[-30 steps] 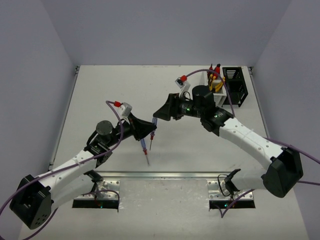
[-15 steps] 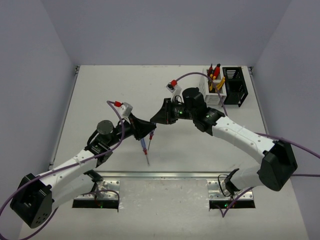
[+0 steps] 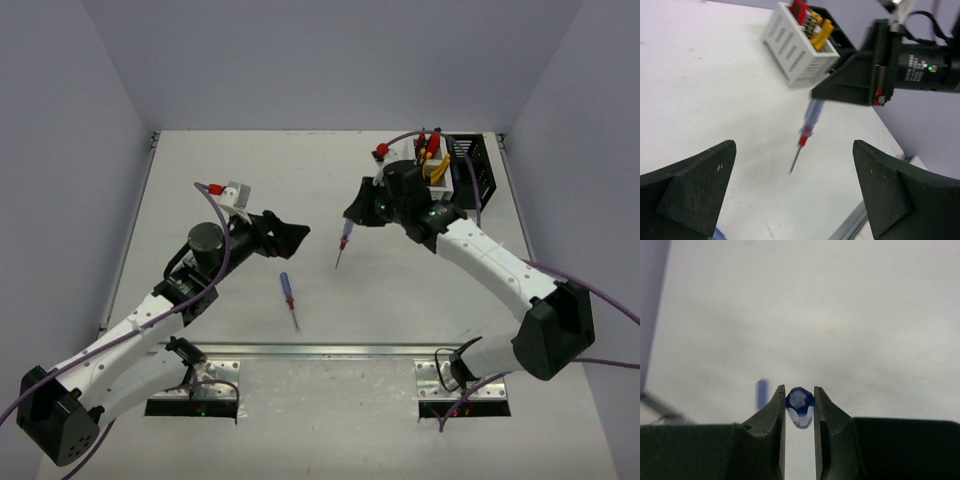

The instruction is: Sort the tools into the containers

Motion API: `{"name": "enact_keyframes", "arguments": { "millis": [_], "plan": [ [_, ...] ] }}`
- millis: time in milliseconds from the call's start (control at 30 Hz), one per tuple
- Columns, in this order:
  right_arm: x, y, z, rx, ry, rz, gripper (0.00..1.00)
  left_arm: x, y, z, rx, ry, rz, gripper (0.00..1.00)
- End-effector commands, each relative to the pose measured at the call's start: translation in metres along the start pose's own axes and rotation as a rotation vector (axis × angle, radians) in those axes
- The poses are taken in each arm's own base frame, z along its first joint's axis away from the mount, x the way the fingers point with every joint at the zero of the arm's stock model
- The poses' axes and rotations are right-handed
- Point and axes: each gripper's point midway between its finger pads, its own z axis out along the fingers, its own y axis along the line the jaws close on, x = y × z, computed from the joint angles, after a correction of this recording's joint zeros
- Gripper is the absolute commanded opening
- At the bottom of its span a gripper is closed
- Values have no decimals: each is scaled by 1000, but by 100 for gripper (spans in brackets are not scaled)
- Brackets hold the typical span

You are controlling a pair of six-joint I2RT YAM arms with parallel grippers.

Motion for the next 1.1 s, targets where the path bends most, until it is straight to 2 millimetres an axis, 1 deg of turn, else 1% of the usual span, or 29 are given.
{"name": "enact_keyframes", "arguments": {
  "millis": [0,33,67,133,167,233,300,367,400,433,467,533,567,667,733,800,900,933,1033,1067],
  "plan": [
    [-108,-113,-78,530,-360,-28,0,9,72,-42,-480,36,-101,100],
    [-126,-136,-100,633,-424,-11,0,13,73,-46,-480,47,-105,100],
    [-141,-153,-120,709,-478,3,0,17,72,-48,-471,58,-109,100],
    [-166,-173,-146,795,-566,23,0,32,70,-50,-440,108,-107,100],
    [-178,-186,-160,847,-606,34,0,40,72,-51,-444,133,-106,100],
    [-194,-206,-177,926,-649,34,0,53,77,-52,-446,162,-112,100],
    [-210,-215,-189,950,-696,46,0,65,78,-51,-433,187,-121,100],
    [-224,-229,-184,965,-718,47,0,81,79,-50,-409,221,-133,100],
    [-228,-235,-182,968,-720,45,0,83,78,-49,-405,230,-136,100],
    [-230,-241,-175,967,-712,46,0,86,80,-49,-406,237,-138,100],
    [-238,-246,-165,944,-709,53,0,95,84,-48,-415,255,-139,100],
    [-240,-266,-155,943,-696,84,0,103,88,-47,-423,275,-145,100],
    [-247,-266,-150,906,-732,81,0,106,89,-46,-425,283,-148,100],
    [-247,-274,-139,878,-781,56,0,112,92,-46,-431,300,-149,100],
    [-248,-279,-136,891,-782,48,0,114,92,-45,-425,306,-144,100],
    [-243,-288,-127,905,-769,40,0,115,89,-43,-402,305,-140,100],
    [-247,-291,-123,894,-797,25,0,118,85,-40,-365,315,-139,100],
    [-245,-291,-122,887,-800,28,0,120,85,-39,-365,317,-142,100],
    [-243,-291,-124,890,-811,8,0,127,87,-38,-361,326,-154,100],
    [-245,-289,-124,878,-824,-1,0,128,86,-37,-354,327,-157,100]
  ]
}}
